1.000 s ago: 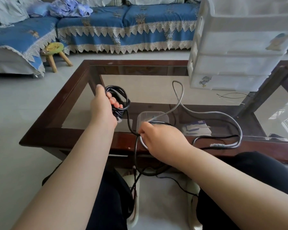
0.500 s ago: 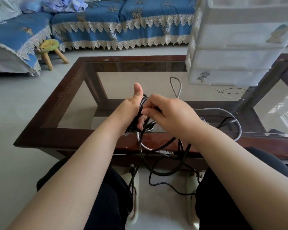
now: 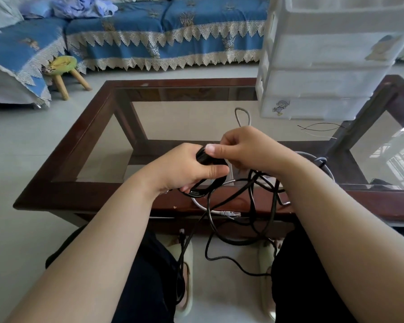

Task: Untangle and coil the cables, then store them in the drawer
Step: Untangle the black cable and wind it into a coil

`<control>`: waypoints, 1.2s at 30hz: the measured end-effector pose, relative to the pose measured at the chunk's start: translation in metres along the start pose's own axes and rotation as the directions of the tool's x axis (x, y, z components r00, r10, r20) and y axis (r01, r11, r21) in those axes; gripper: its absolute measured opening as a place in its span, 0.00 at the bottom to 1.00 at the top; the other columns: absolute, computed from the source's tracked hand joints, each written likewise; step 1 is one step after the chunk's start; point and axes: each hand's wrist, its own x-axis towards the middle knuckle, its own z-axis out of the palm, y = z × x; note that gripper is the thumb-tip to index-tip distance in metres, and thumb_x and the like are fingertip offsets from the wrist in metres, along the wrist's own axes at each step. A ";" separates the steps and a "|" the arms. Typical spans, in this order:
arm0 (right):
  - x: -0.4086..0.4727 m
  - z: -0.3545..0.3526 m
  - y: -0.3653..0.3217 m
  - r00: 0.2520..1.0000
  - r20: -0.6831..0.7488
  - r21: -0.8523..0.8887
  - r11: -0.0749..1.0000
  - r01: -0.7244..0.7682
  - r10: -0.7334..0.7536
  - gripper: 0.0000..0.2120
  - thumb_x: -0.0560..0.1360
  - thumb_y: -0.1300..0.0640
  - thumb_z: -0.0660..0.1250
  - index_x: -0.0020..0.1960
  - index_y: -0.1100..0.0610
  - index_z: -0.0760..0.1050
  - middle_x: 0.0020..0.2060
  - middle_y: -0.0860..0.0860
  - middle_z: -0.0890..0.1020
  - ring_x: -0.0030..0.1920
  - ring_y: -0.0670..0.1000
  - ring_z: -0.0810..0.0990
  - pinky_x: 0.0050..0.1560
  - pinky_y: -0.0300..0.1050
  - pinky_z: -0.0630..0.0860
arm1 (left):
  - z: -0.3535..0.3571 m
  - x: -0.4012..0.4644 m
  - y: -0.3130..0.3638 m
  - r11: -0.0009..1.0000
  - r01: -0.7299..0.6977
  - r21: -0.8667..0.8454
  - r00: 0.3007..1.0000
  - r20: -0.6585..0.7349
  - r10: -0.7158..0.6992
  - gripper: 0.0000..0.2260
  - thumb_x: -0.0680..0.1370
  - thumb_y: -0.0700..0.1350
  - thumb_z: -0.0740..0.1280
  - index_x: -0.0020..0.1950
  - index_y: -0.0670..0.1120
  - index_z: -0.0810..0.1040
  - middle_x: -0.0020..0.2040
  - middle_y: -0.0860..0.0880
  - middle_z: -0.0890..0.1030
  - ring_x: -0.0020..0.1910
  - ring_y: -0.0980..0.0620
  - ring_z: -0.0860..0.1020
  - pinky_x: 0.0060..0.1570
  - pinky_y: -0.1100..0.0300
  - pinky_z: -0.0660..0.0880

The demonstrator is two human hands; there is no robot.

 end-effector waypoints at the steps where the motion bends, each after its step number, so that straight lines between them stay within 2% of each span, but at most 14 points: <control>1: 0.000 -0.004 0.002 0.994 0.109 0.118 0.993 -0.024 0.011 0.23 0.67 0.37 0.69 0.35 0.57 0.71 0.23 0.48 0.69 0.26 0.48 0.66 0.29 0.40 0.65 | 0.000 0.001 -0.003 1.000 0.007 0.003 1.000 -0.003 -0.007 0.14 0.75 0.50 0.72 0.49 0.39 0.78 0.21 0.48 0.68 0.17 0.52 0.64 0.25 0.59 0.64; 3: -0.002 -0.014 0.009 0.953 0.302 0.231 0.971 -0.068 -0.005 0.20 0.68 0.41 0.69 0.35 0.58 0.71 0.23 0.48 0.68 0.26 0.48 0.65 0.30 0.39 0.66 | 0.001 0.001 -0.003 1.000 0.007 -0.029 1.000 0.008 -0.006 0.20 0.76 0.51 0.70 0.46 0.33 0.71 0.20 0.49 0.67 0.17 0.52 0.64 0.24 0.59 0.65; 7: -0.006 -0.028 0.024 0.886 0.463 0.046 0.999 -0.019 -0.005 0.22 0.70 0.39 0.66 0.37 0.59 0.76 0.27 0.52 0.76 0.30 0.49 0.72 0.38 0.44 0.67 | -0.016 -0.008 -0.005 0.974 -0.038 -0.224 0.998 0.037 0.047 0.22 0.72 0.59 0.67 0.37 0.40 0.67 0.19 0.50 0.63 0.16 0.54 0.61 0.22 0.62 0.66; 9: -0.006 -0.028 0.026 0.913 0.407 0.056 0.998 0.013 -0.035 0.24 0.70 0.35 0.65 0.37 0.57 0.77 0.29 0.50 0.78 0.31 0.49 0.73 0.37 0.51 0.73 | -0.027 -0.014 -0.010 0.941 -0.046 -0.335 0.995 0.070 0.074 0.24 0.70 0.64 0.66 0.34 0.43 0.66 0.19 0.51 0.63 0.15 0.56 0.61 0.22 0.63 0.67; 11: -0.004 -0.024 0.027 0.947 0.305 0.198 0.979 0.044 -0.104 0.20 0.73 0.38 0.64 0.35 0.54 0.74 0.27 0.47 0.73 0.29 0.48 0.70 0.49 0.65 0.74 | -0.031 -0.017 -0.012 0.906 -0.033 -0.423 0.989 0.116 0.090 0.27 0.69 0.69 0.64 0.33 0.44 0.67 0.18 0.53 0.63 0.15 0.57 0.61 0.21 0.63 0.67; 13: -0.002 -0.021 0.026 0.963 0.235 0.272 0.960 0.061 -0.128 0.18 0.76 0.41 0.61 0.34 0.52 0.71 0.26 0.45 0.69 0.28 0.48 0.67 0.53 0.69 0.72 | -0.029 -0.017 -0.011 0.870 -0.041 -0.491 0.983 0.135 0.123 0.26 0.70 0.70 0.60 0.32 0.47 0.69 0.18 0.54 0.63 0.15 0.58 0.61 0.22 0.63 0.67; 15: -0.003 -0.016 0.022 0.974 0.197 0.244 0.968 0.061 -0.111 0.19 0.77 0.40 0.60 0.35 0.52 0.72 0.26 0.47 0.70 0.29 0.52 0.69 0.45 0.61 0.75 | -0.025 -0.016 -0.008 0.840 -0.055 -0.539 0.985 0.108 0.134 0.25 0.72 0.69 0.55 0.31 0.48 0.69 0.18 0.55 0.62 0.15 0.58 0.61 0.22 0.63 0.66; 17: -0.005 -0.011 0.019 0.977 0.197 0.159 0.986 0.048 -0.079 0.22 0.76 0.37 0.56 0.36 0.53 0.74 0.26 0.50 0.73 0.29 0.52 0.71 0.37 0.46 0.71 | -0.023 -0.014 -0.006 0.813 -0.054 -0.580 0.993 0.057 0.106 0.25 0.72 0.67 0.51 0.31 0.47 0.69 0.18 0.54 0.62 0.14 0.58 0.60 0.21 0.63 0.65; 19: -0.005 -0.007 0.016 0.974 0.225 0.010 1.000 0.018 -0.020 0.23 0.78 0.38 0.53 0.37 0.53 0.74 0.26 0.48 0.75 0.29 0.49 0.71 0.36 0.41 0.68 | -0.024 -0.014 -0.004 0.773 -0.068 -0.631 0.997 -0.006 0.083 0.27 0.73 0.67 0.49 0.31 0.46 0.68 0.18 0.54 0.61 0.14 0.58 0.59 0.20 0.64 0.65; 23: -0.006 0.004 0.012 0.960 0.278 -0.056 0.998 -0.022 0.037 0.16 0.81 0.45 0.55 0.42 0.54 0.71 0.26 0.47 0.77 0.31 0.47 0.77 0.42 0.45 0.74 | -0.032 -0.012 -0.005 0.631 -0.103 -0.769 0.984 -0.169 -0.046 0.29 0.79 0.66 0.46 0.32 0.45 0.66 0.18 0.54 0.60 0.14 0.58 0.58 0.19 0.64 0.62; 28: -0.008 0.020 0.006 0.958 0.286 -0.053 0.998 0.025 -0.009 0.08 0.80 0.49 0.60 0.48 0.53 0.69 0.26 0.48 0.78 0.33 0.47 0.80 0.51 0.51 0.77 | -0.037 -0.005 -0.007 0.393 -0.204 -0.897 0.931 -0.301 -0.205 0.20 0.81 0.49 0.50 0.31 0.47 0.66 0.18 0.54 0.60 0.16 0.57 0.57 0.19 0.65 0.60; 31: -0.015 0.022 0.005 0.889 0.444 -0.246 0.969 0.000 0.113 0.11 0.75 0.50 0.68 0.52 0.55 0.71 0.30 0.46 0.83 0.38 0.46 0.83 0.49 0.45 0.77 | -0.048 -0.005 -0.012 0.172 -0.344 -0.923 0.878 -0.381 -0.290 0.19 0.80 0.46 0.50 0.30 0.48 0.67 0.19 0.54 0.61 0.17 0.58 0.59 0.19 0.66 0.61; 33: -0.019 0.026 0.007 0.861 0.483 -0.296 0.955 -0.009 0.158 0.09 0.76 0.54 0.67 0.52 0.56 0.71 0.33 0.47 0.85 0.39 0.46 0.84 0.44 0.41 0.75 | -0.056 -0.006 -0.018 0.042 -0.425 -0.904 0.838 -0.411 -0.360 0.21 0.81 0.45 0.48 0.30 0.48 0.67 0.19 0.55 0.62 0.17 0.58 0.60 0.20 0.67 0.63; 36: -0.021 0.031 0.007 0.950 0.295 -0.203 0.978 -0.040 0.101 0.08 0.79 0.55 0.62 0.55 0.54 0.66 0.35 0.50 0.85 0.35 0.47 0.84 0.33 0.32 0.71 | -0.058 -0.004 -0.024 -0.056 -0.483 -0.874 0.791 -0.408 -0.455 0.21 0.82 0.47 0.51 0.30 0.47 0.67 0.20 0.55 0.63 0.17 0.58 0.63 0.22 0.69 0.66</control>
